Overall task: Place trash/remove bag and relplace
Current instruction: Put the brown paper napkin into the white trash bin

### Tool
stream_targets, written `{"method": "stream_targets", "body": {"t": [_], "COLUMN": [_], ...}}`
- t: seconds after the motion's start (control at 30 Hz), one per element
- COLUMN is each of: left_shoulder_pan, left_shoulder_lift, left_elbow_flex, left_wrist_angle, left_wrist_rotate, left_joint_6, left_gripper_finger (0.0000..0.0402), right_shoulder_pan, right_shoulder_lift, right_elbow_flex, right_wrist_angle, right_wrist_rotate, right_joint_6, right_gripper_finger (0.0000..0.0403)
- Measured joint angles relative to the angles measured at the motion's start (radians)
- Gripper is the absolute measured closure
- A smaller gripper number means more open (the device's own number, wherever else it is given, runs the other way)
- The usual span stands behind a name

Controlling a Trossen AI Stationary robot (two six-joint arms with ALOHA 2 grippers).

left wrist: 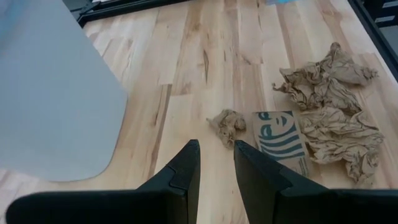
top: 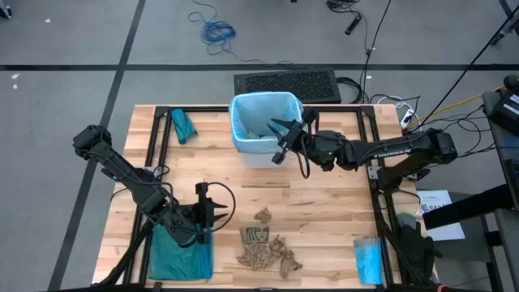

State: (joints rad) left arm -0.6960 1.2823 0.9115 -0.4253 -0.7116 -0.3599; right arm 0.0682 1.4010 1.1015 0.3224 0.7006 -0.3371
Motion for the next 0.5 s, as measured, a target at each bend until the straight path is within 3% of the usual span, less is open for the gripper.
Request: {"method": "stream_targets", "body": {"t": [0.2, 0.5], "left_shoulder_pan": [0.0, 0.011], "left_shoulder_lift": [0.0, 0.0], "left_elbow_flex": [0.0, 0.0], "left_wrist_angle": [0.043, 0.053], "left_wrist_rotate": [0.0, 0.0], "left_joint_6": [0.004, 0.029], "left_gripper_finger": [0.0306, 0.0306], "right_shoulder_pan": [0.119, 0.342], "right_shoulder_lift": [-0.005, 0.023], "right_elbow_flex": [0.001, 0.001], "right_wrist_angle": [-0.075, -0.497], "right_wrist_rotate": [-0.123, -0.208], "right_joint_6": [0.098, 0.505], "right_gripper_finger": [0.032, 0.0329]}}
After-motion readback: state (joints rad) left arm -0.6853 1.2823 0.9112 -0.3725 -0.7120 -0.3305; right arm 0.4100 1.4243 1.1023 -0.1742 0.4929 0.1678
